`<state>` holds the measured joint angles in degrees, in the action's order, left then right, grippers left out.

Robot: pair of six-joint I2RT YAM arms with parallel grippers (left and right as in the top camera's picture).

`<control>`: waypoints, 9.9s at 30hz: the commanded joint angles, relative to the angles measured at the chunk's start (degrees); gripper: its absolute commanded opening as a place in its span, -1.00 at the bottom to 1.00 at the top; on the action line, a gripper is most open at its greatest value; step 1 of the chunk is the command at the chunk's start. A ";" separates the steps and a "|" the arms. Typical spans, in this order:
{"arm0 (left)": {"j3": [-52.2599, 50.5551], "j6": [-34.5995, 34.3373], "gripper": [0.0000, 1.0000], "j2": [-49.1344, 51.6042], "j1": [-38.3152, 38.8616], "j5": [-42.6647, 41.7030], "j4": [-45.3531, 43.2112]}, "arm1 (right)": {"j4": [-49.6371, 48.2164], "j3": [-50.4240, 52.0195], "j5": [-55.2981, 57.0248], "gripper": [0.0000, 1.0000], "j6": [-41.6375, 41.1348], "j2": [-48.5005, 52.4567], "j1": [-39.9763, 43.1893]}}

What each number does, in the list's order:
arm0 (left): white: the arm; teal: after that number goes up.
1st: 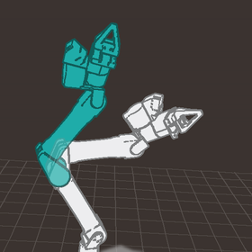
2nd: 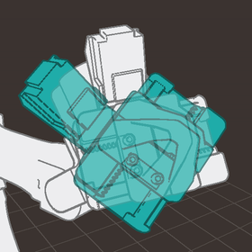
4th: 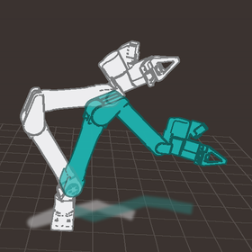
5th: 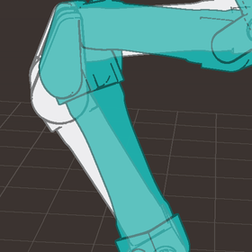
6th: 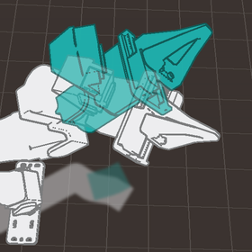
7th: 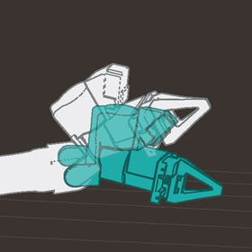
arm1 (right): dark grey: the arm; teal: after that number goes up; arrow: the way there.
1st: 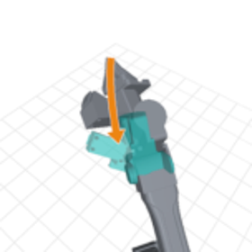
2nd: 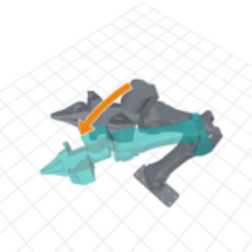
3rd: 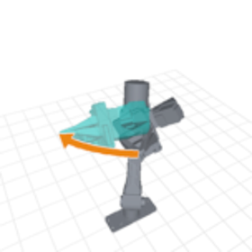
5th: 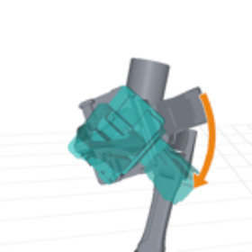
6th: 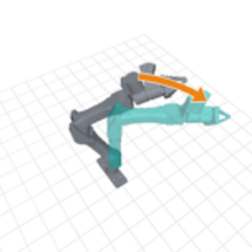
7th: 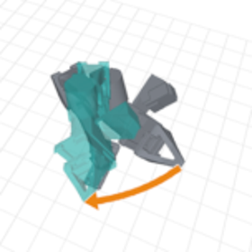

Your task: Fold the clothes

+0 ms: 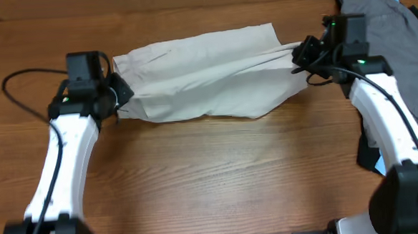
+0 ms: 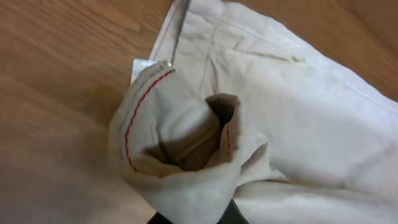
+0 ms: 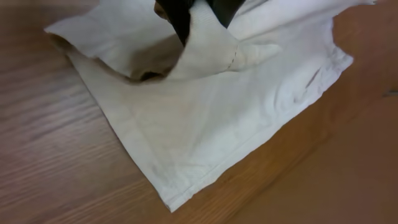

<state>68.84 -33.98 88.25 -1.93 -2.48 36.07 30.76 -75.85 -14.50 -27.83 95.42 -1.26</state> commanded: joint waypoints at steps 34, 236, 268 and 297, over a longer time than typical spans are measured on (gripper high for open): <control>16.83 20.65 0.83 18.47 2.91 3.19 -10.27 | -8.31 -8.76 2.40 0.33 16.83 15.13 -6.23; 16.39 33.48 0.75 30.88 -8.57 -13.84 -1.62 | 22.08 -37.66 11.04 -0.92 14.78 38.36 -4.92; 16.39 27.85 -0.77 50.75 -7.30 -21.42 -9.42 | 21.00 -34.99 13.38 -0.92 14.78 38.36 -4.87; 40.61 35.41 -0.92 31.01 -16.70 -20.85 26.43 | 27.10 -36.92 -9.92 -0.92 19.23 38.32 -4.94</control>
<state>105.56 -1.54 121.86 -18.48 -23.92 60.12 56.97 -111.00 -15.40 -12.05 133.58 -6.04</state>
